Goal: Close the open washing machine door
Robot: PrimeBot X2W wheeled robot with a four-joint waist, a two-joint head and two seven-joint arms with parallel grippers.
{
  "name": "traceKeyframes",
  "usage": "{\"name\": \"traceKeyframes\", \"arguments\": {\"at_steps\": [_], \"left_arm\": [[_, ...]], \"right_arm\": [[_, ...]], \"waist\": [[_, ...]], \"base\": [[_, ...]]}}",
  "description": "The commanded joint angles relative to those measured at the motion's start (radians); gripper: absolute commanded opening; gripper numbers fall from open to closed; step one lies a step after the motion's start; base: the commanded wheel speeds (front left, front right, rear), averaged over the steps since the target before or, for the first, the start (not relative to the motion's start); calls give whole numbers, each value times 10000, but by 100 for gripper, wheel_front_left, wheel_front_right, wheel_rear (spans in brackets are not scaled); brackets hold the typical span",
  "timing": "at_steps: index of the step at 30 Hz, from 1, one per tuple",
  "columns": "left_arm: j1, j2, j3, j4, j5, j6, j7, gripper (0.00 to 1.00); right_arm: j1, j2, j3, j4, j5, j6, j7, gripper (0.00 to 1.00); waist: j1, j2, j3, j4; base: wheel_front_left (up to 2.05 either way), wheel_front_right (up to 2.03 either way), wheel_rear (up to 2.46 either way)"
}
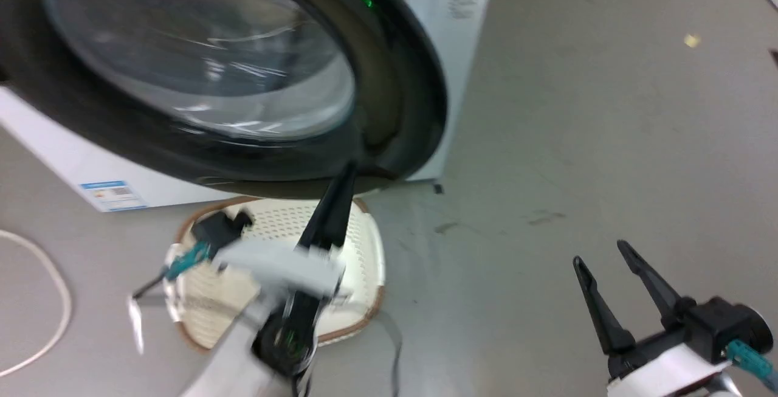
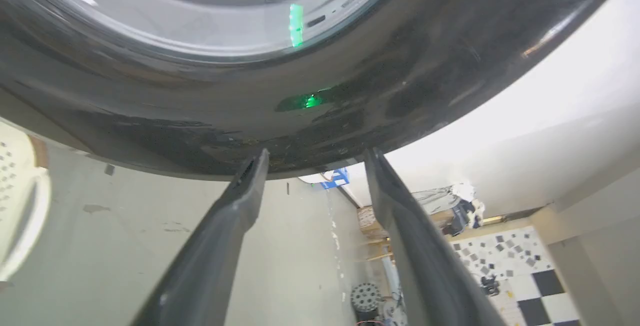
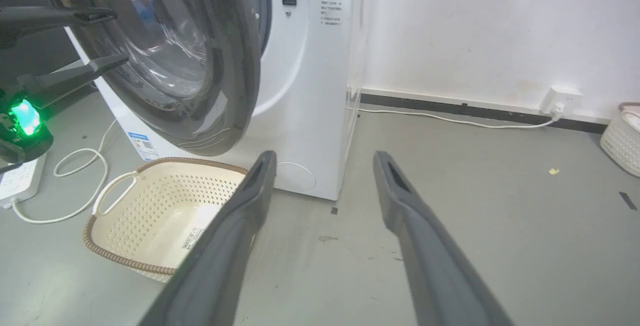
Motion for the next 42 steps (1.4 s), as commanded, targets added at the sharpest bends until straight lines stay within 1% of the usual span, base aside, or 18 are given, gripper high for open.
{"name": "traceKeyframes", "arguments": {"at_steps": [1, 3, 4, 5, 6, 7, 8, 9, 10, 13, 16, 17, 20, 21, 22, 28, 35, 42], "left_arm": [[577, 407, -117, -331, 744, -44, -227, 100], [874, 593, -105, -516, 1238, -44, -297, 100], [1445, 833, 459, -945, 2550, -44, -338, 100], [1445, 833, 459, -945, 2550, -44, -338, 100], [2120, 789, 1496, -1497, 4218, -44, -344, 100], [2120, 789, 1496, -1497, 4218, -44, -344, 100], [2471, 717, 2001, -1797, 5161, -14, -345, 100], [3153, 517, 2786, -2438, 7046, 181, -346, 100], [3153, 517, 2786, -2438, 7046, 181, -346, 100], [3994, 250, 3440, -3286, 9619, 598, -348, 100], [4597, -27, 3798, -3918, 11520, 1168, -348, 100], [5049, -267, 4036, -4348, 12574, 1505, -349, 100], [5284, -375, 4097, -4491, 13267, 1665, -349, 100], [5327, -403, 4067, -4506, 13437, 1684, -349, 100], [5355, -444, 4030, -4536, 13575, 1722, -349, 100], [5201, -691, 3655, -4561, 13851, 1750, -349, 100], [4809, -874, 3072, -4422, 13835, 1857, -350, 100], [4565, -930, 2732, -4523, 13614, 2165, -350, 100]], "right_arm": [[196, -75, -44, -91, -74, 8, -44, 100], [264, -97, -47, -121, -92, 8, -44, 100], [412, -137, -111, -186, -129, 8, -44, 100], [412, -137, -111, -186, -129, 8, -44, 100], [539, -141, -165, -275, -156, 8, -44, 100], [539, -141, -165, -275, -156, 8, -44, 100], [596, -141, -171, -314, -177, 8, -44, 100], [696, -146, -157, -394, -196, 8, -44, 100], [696, -146, -157, -394, -196, 8, -44, 100], [820, -157, -114, -496, -213, 8, -44, 100], [883, -208, 13, -553, -214, 8, -44, 100], [877, -261, 166, -599, -218, 8, -44, 100], [834, -322, 330, -609, -193, 8, -44, 100], [803, -352, 405, -607, -147, 8, -44, 94], [752, -392, 461, -617, -111, 8, -44, 0], [-34, -1079, 1218, -593, 202, 8, -44, 0], [-2357, -2811, 2405, -34, 1129, 8, 294, 0], [-4559, -4254, 2638, 1527, 2575, 8, 768, 0]], "waist": [[0, -1, -464, 661], [0, -1, -552, 820], [0, -1, -718, 1197], [0, -1, -718, 1197], [0, -1, -850, 1539], [0, -1, -850, 1539], [0, -1, -917, 1696], [0, -1, -1035, 1994], [0, -1, -1035, 1994], [0, -1, -1184, 2427], [0, -1, -1286, 2814], [0, -1, -1334, 3139], [0, -1, -1302, 3440], [0, -1, -1273, 3533], [0, -1, -1233, 3621], [0, -1, -734, 4166], [0, -1, 49, 4897], [0, -1, 620, 5609]], "base": [[0, 0, 0], [0, 0, 0], [0, 0, 0], [0, 0, 0], [0, 0, 0], [0, 0, 0], [0, 0, 0], [0, 0, 0], [0, 0, 0], [0, 0, 0], [0, 0, 0], [0, 0, 0], [0, 0, 0], [0, 0, 0], [0, 0, 0], [0, 0, 0], [0, 0, 0], [0, 0, 0]]}}
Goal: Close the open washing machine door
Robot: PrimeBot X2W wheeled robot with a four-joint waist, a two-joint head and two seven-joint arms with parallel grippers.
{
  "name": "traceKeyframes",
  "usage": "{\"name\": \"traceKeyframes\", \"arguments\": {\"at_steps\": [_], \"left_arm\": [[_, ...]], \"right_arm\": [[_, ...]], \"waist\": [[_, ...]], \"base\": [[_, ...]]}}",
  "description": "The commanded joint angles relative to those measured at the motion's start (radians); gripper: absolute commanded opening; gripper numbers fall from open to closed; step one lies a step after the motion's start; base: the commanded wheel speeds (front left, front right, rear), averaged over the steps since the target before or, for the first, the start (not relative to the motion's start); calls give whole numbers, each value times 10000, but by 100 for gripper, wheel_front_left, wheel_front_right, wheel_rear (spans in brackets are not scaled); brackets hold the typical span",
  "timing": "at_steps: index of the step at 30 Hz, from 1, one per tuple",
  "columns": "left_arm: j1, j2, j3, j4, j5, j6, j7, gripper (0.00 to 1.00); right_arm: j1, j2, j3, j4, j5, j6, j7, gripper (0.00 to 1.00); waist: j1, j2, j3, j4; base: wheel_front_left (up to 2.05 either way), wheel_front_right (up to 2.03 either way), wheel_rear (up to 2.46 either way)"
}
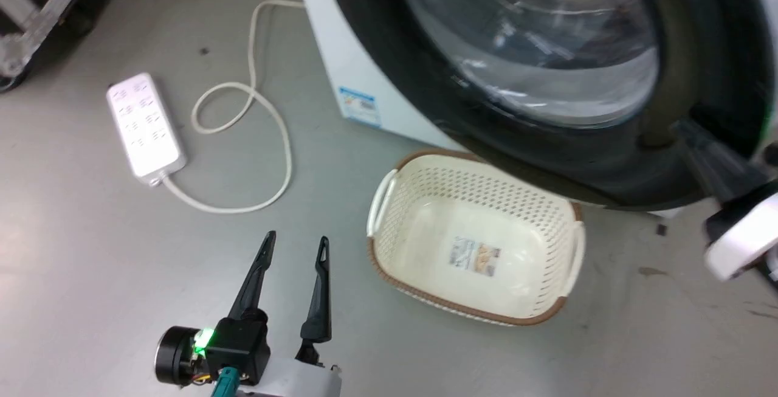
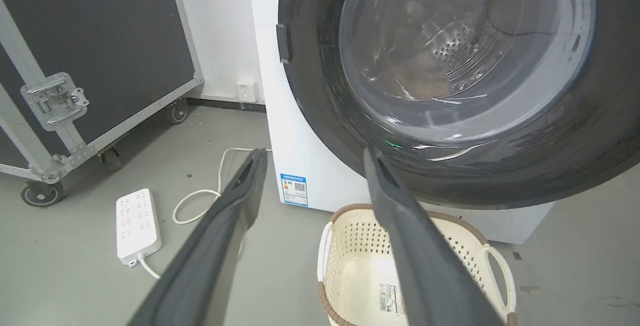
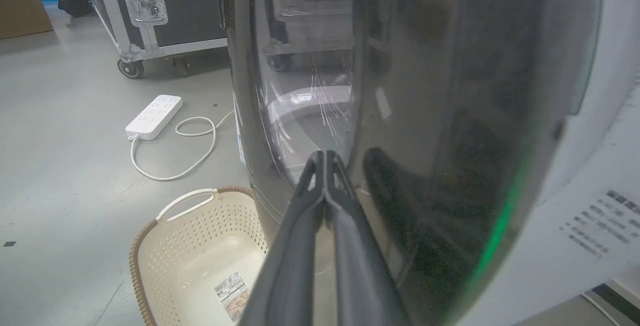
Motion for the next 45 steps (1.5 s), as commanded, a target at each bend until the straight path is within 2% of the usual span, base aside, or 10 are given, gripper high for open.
{"name": "traceKeyframes", "arguments": {"at_steps": [1, 9, 22, 23, 24, 32, 34, 35, 36, 45], "left_arm": [[-170, -8, -55, -50, -57, 72, -43, 100], [-333, -14, -394, -302, -394, 435, -43, 100], [-606, -15, -593, -236, -604, 712, -43, 100], [-599, -15, -563, -206, -612, 692, -43, 100], [-587, -16, -522, -173, -624, 665, -43, 100], [-360, -16, 39, 190, -688, 197, -43, 100], [-192, -16, 328, 351, -703, -59, -43, 100], [-32, -16, 565, 492, -694, -244, -43, 100], [16, -16, 629, 543, -689, -296, -43, 100], [521, -16, 1181, 776, -602, -663, -43, 100]], "right_arm": [[-332, -183, -33, 261, 251, 8, 49, 0], [-2163, -901, -374, 2277, 1195, 8, 350, 0], [-3794, -425, -179, 4302, 1489, 8, 62, 0], [-3713, -335, -90, 4323, 1543, 8, -69, 39], [-3607, -262, -4, 4326, 1563, 8, -208, 100], [-1812, 616, 78, 3377, 1715, 8, -794, 100], [-200, 1248, -1073, 1828, 959, 8, -809, 100], [1326, 2155, -2443, 724, 233, 8, -811, 100], [1857, 2503, -2839, 374, -48, 8, -811, 100], [5144, 4986, -4416, -1885, -2680, 8, -813, 100]], "waist": [[-2, -1, 296, 343], [-2, -1, 710, 740], [-2, -1, 662, 420], [-2, -1, 556, 334], [-2, -1, 449, 244], [-2, -1, -715, -741], [-2, -1, -1225, -1251], [-2, -1, -1549, -1606], [-2, -1, -1640, -1709], [-2, -1, -2249, -2528]], "base": [[0, 0, 0], [0, 0, 0], [0, 0, 0], [0, 0, 0], [0, 0, 0], [0, 0, 0], [0, 0, 0], [0, 0, 0], [0, 0, 0], [0, 0, 0]]}}
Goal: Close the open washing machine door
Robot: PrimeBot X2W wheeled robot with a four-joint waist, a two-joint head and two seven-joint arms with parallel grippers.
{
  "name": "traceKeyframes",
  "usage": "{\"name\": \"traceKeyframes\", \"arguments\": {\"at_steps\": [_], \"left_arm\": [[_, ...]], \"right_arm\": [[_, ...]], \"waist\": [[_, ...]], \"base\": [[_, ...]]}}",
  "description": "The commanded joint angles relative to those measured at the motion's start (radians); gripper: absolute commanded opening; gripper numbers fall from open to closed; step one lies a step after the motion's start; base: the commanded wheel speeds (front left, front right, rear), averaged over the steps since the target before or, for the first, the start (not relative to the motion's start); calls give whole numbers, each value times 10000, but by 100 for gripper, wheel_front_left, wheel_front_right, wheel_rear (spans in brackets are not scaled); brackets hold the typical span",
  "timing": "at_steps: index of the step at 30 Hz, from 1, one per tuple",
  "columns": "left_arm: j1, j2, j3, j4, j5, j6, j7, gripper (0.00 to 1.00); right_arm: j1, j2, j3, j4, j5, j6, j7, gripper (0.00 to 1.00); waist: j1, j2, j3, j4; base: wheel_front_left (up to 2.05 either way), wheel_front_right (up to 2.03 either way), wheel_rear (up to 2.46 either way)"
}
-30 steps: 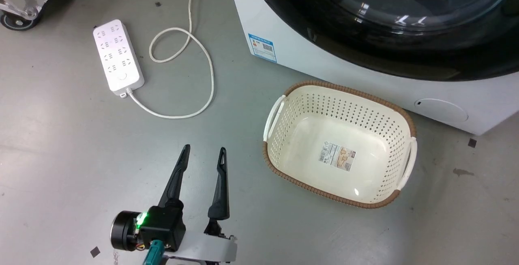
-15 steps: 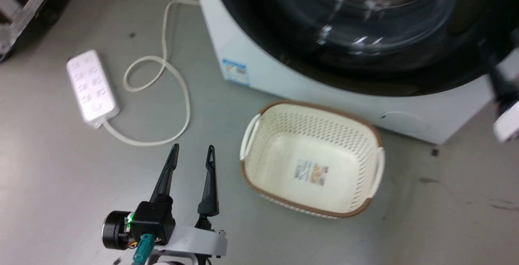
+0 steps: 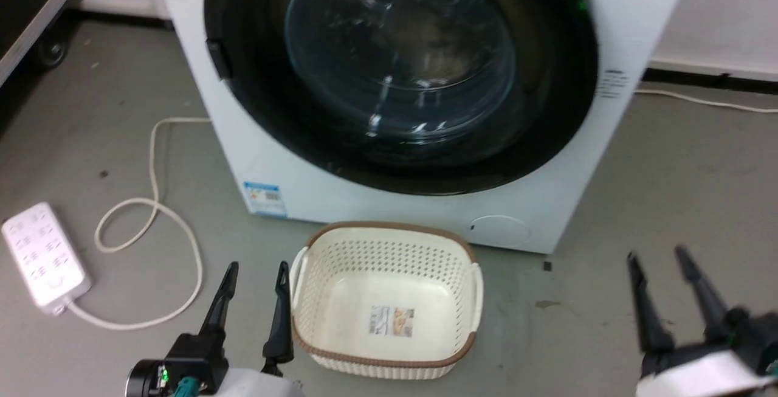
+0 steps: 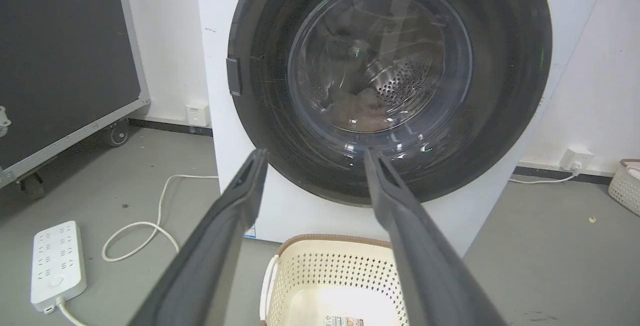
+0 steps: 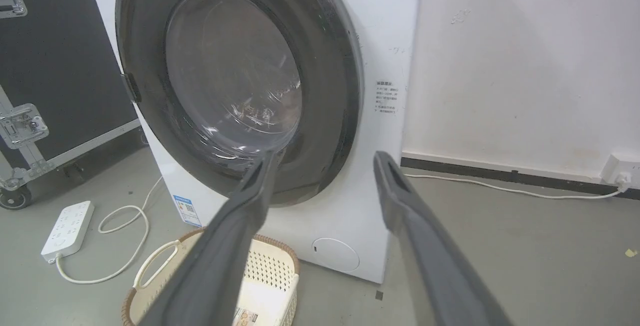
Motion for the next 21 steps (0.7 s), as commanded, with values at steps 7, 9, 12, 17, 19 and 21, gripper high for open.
{"name": "traceKeyframes", "arguments": {"at_steps": [7, 9, 12, 17, 19, 21], "left_arm": [[216, 9, 220, 298, 166, -286, -43, 100], [223, 9, 186, 374, 164, -308, -43, 100], [228, 9, 138, 570, 87, -360, -43, 100], [141, 0, 141, 602, 105, -341, 22, 0], [135, 0, 152, 588, 122, -340, 56, 0], [129, 0, 167, 573, 143, -338, 97, 0]], "right_arm": [[992, 867, -451, -312, -1092, -6, -41, 100], [1100, 973, -498, -309, -1191, -6, -41, 100], [1158, 1064, -548, -307, -1267, -6, -41, 100], [1032, 1019, -539, -262, -1251, 2, 15, 0], [1019, 1021, -529, -268, -1261, 2, 48, 0], [1004, 1025, -517, -277, -1275, 2, 89, 0]], "waist": [[3, 0, -306, -557], [3, 0, -326, -609], [3, 0, -339, -640], [3, 0, -340, -645], [3, 0, -341, -646], [3, 0, -343, -647]], "base": [[0, 0, 0], [0, 0, 0], [0, 0, 0], [0, 0, 0], [0, 0, 0], [0, 0, 0]]}}
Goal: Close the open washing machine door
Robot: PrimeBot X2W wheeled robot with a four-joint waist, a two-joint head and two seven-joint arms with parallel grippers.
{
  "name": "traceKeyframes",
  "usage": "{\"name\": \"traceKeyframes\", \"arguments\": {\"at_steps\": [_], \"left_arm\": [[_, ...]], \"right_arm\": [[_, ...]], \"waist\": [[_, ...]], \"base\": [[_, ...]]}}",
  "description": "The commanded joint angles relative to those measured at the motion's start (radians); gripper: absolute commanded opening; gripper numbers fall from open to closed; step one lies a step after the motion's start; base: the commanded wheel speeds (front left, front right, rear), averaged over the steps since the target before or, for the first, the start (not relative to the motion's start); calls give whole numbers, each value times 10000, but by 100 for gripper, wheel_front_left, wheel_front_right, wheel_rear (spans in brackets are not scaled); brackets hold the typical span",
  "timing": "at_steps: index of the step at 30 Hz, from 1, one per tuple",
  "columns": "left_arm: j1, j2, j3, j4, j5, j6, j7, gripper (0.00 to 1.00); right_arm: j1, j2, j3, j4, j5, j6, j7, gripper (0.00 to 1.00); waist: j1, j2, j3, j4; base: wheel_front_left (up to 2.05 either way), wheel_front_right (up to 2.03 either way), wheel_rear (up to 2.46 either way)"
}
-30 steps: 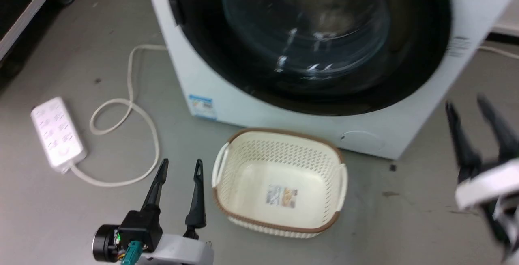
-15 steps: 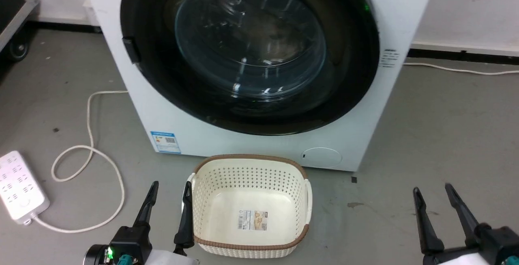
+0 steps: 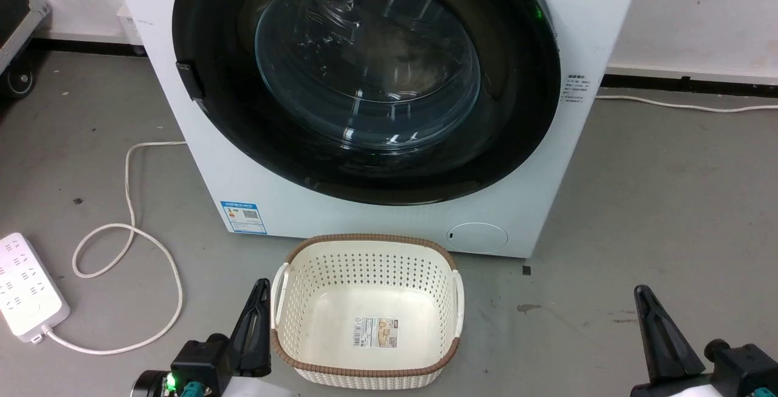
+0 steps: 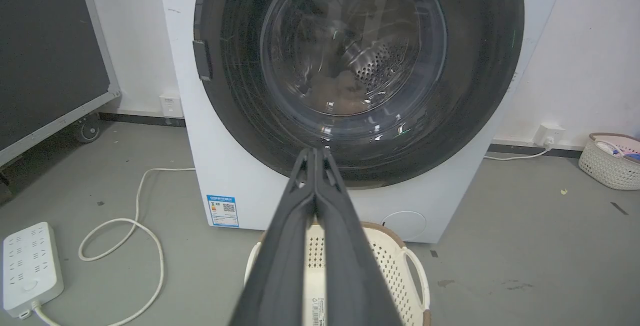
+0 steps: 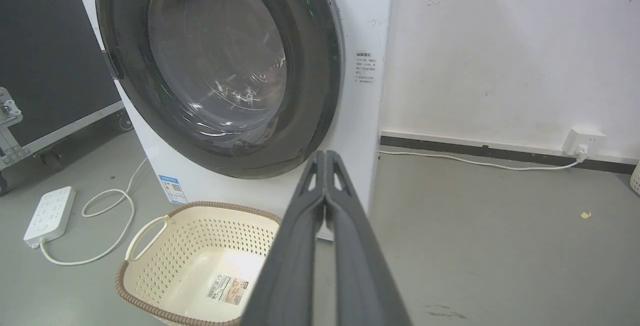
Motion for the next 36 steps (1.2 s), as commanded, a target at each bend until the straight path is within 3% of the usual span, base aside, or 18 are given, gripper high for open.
{"name": "traceKeyframes", "arguments": {"at_steps": [1, 36], "left_arm": [[-17, 0, 22, -30, 46, 4, 44, 0], [-146, 3, 327, -312, 449, 32, 841, 0]], "right_arm": [[-36, 8, 19, -21, -8, 0, 46, 0], [-333, 72, 254, -203, -266, -3, 847, 0]], "waist": [[0, 0, -1, 0], [0, 0, -31, -16]], "base": [[0, 0, 0], [0, 0, 0]]}}
